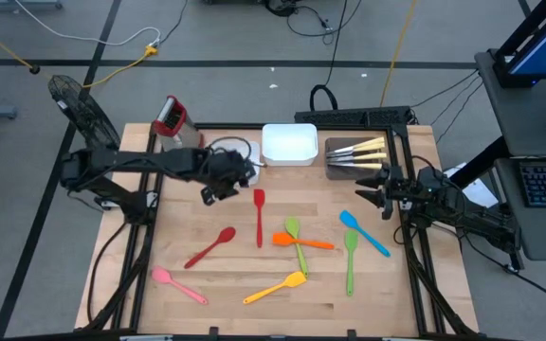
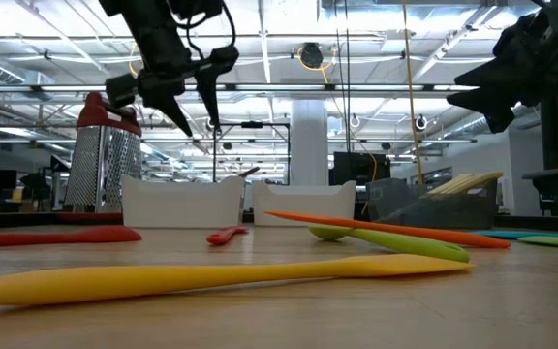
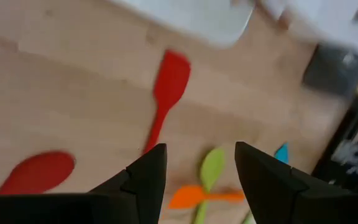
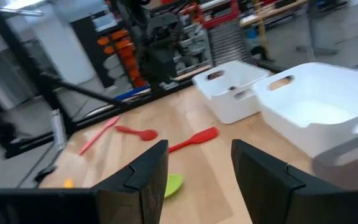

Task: Pick & Place Kitchen Items
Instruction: Put the red serving spoon into the left white bin

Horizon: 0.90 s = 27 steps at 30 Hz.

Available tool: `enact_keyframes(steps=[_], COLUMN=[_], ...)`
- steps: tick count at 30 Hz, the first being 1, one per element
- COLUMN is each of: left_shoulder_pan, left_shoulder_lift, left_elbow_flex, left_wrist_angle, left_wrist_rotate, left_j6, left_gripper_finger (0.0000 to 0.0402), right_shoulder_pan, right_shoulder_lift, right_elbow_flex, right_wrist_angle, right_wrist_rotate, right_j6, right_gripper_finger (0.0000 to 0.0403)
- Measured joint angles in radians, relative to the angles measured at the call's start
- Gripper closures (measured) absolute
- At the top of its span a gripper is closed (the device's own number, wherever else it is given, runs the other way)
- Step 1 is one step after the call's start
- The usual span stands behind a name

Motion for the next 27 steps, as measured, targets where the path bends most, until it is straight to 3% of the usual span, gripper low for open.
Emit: enact_keyframes(steps=[12, 17, 27], left_shoulder_pan=[-0.277, -0.371, -0.473], left_shoulder_lift=[0.000, 0.000, 0.000], left_elbow_flex=[0.000, 0.000, 0.000], left_wrist_angle=[-0.088, -0.152, -0.294], left_wrist_rotate=[-0.067, -0.140, -0.090], left_j6=[0.023, 0.149, 0.346], left_gripper_finger=[0.0206, 0.0206, 0.0206], right_shoulder_pan=[0.000, 0.000, 0.000], right_shoulder_lift=[0.000, 0.000, 0.000], right_elbow_flex=[0.000, 0.000, 0.000], right_wrist_angle=[0.009, 0.010, 0.011], right_wrist_rotate=[-0.134, -0.134, -0.132], right_j6=[0.085, 0.107, 0.131], right_gripper_finger=[0.0232, 0.0232, 0.0232])
